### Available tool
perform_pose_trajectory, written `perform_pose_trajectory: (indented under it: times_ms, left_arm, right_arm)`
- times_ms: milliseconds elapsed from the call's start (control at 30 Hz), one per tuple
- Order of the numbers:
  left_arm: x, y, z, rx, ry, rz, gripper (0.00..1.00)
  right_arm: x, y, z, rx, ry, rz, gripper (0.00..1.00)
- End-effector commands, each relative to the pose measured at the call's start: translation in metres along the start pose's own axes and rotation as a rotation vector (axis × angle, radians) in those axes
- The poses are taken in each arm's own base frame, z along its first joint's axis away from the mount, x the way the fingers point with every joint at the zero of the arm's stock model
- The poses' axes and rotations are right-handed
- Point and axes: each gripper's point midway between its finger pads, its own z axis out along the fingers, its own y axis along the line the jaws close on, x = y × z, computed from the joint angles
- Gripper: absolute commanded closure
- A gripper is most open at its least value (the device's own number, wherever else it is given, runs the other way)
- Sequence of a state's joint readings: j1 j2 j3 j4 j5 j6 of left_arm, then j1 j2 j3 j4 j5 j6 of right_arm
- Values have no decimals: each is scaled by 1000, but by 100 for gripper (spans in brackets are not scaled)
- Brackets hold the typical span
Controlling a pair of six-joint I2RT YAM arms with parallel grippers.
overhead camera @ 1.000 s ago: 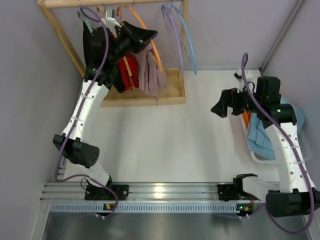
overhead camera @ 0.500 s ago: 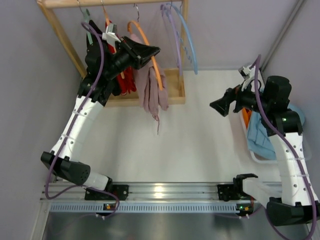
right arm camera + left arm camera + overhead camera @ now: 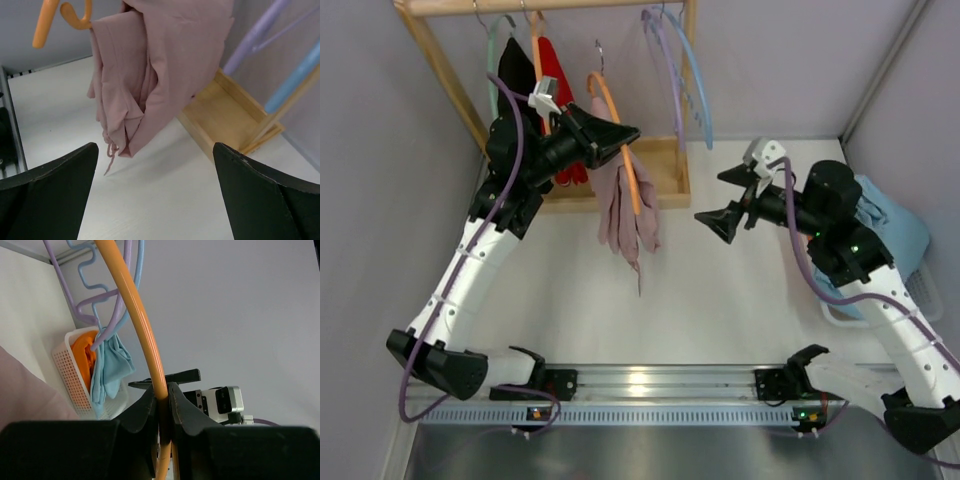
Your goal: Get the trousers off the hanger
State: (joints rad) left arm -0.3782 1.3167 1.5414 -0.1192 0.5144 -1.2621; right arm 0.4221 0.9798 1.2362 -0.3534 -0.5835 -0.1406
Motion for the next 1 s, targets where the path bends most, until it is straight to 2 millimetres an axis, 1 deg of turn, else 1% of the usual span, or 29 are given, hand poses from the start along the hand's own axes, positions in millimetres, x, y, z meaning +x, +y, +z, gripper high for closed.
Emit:
perform_pose_trajectory:
  times_ms: [0,33,67,100,133,167,200,267,300,367,467,500,533,633,667,767,833,933,967]
  left_arm:
    - [7,-85,-35,281,-22,168,100]
    - [12,-83,-36,292,-7,173,100]
    - [15,-90,-41,328,-3,194,100]
    - [21,-96,-47,345,11,209,100]
    - [24,-96,-49,348,18,212,100]
    - [27,-97,-51,357,26,217,100]
    - [30,-103,-56,378,34,225,100]
    - [33,-105,-60,390,42,229,100]
    - [35,-106,-61,396,47,226,100]
    - [38,-106,-63,398,59,221,100]
    - [41,-107,-66,402,64,214,100]
    - [41,-107,-66,401,66,212,100]
    - [41,-106,-66,400,68,212,100]
    - [43,-109,-68,406,69,212,100]
    - [43,-110,-69,409,68,214,100]
    - [43,-111,-70,411,70,217,100]
    - [43,-111,-69,411,69,215,100]
    - [42,-110,-67,406,65,206,100]
    - [42,-111,-68,408,68,206,100]
  right_arm:
    - [-28,15,25,-25,-102,-222,0]
    - [-30,21,32,-45,-122,-248,1]
    - [-31,27,36,-62,-134,-271,1]
    - [-29,41,44,-105,-140,-306,1]
    - [-33,47,48,-119,-161,-326,1]
    - [-34,60,53,-157,-170,-337,1]
    - [-35,66,57,-173,-180,-352,1]
    - [-39,75,62,-197,-199,-378,1]
    - [-37,84,68,-218,-200,-403,1]
    - [-40,95,75,-233,-216,-417,1]
    - [-41,101,86,-231,-223,-414,1]
    - [-40,102,88,-225,-220,-412,0]
    - [-45,100,91,-203,-237,-414,1]
    - [-49,89,97,-129,-251,-422,1]
    - [-51,82,97,-84,-251,-421,0]
    - [-58,73,95,-29,-266,-419,1]
    - [-64,70,89,-10,-281,-420,1]
    - [-61,65,88,19,-265,-420,1]
    - [-58,59,89,51,-250,-410,1]
